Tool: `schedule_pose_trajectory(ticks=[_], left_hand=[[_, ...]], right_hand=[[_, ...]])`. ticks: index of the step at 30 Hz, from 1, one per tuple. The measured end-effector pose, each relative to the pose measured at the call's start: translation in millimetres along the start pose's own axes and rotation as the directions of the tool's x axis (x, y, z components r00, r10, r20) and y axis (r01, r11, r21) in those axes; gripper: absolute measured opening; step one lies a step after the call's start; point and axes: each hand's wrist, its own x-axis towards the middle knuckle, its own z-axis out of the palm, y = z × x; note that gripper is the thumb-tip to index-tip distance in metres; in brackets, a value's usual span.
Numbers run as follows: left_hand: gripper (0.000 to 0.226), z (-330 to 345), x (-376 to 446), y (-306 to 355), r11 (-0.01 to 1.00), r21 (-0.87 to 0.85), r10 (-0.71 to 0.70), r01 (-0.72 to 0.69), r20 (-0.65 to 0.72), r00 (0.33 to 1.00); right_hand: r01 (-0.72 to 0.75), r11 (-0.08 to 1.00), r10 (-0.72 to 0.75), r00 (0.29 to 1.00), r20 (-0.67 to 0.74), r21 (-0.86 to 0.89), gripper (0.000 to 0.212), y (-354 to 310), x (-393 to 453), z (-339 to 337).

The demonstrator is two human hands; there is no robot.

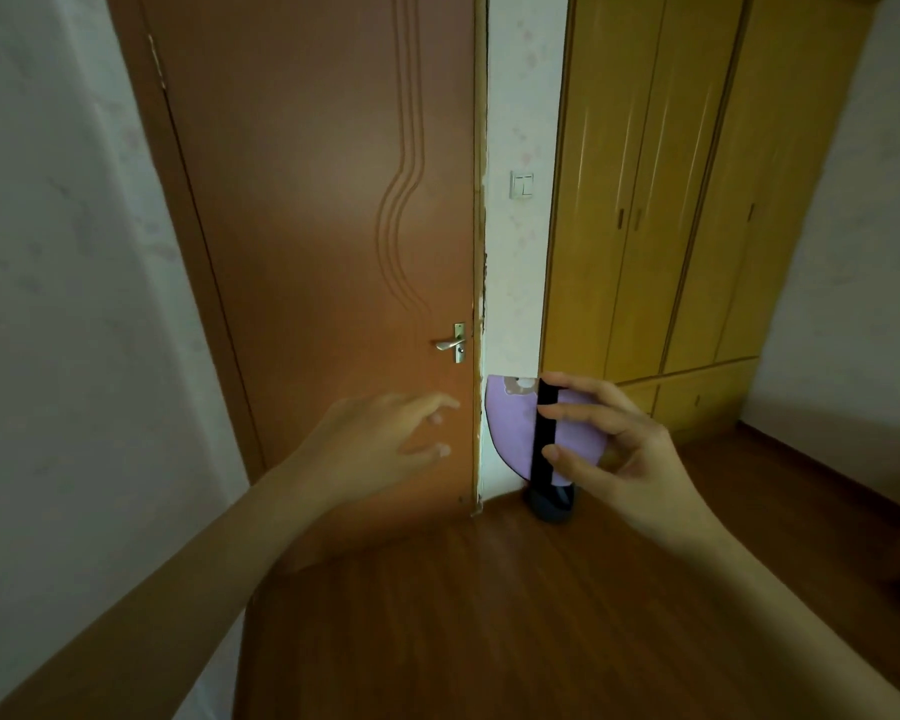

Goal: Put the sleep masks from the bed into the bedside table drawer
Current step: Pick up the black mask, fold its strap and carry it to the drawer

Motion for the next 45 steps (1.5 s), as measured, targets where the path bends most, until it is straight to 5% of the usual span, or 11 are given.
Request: schedule_pose_trajectory(ticks=[12,21,35,45], left_hand=[[0.04,73.0,204.1,-8.3,0.974,-0.157,0.168,-0.161,0.035,0.985],[0.04,161.9,405.7,38.3,0.884,-0.23,0.417,-0.407,-0.003,0.909],[0.043,276.9,637.7,259.5,0.647,-0.231,0.743,-0.726,-0.024,0.669],[0.042,335.1,756.7,422.3,0.625,-0.253,0.769,-0.739,0.038,0.638]], right_hand=[[-0.137,0.985,0.127,0.987,-0.094,-0.104,0.031,131.1,65.5,-80.0],[-0.305,0.915,0.253,0.944,-0.212,-0.264,0.029,235.8,97.6,-193.6],[-0.556,0.689,0.297,0.802,-0.518,-0.465,0.032,331.0,37.2,-401.3],[-0.615,0.676,0.349,0.752,-0.559,-0.406,0.03,436.5,-5.5,-574.7]])
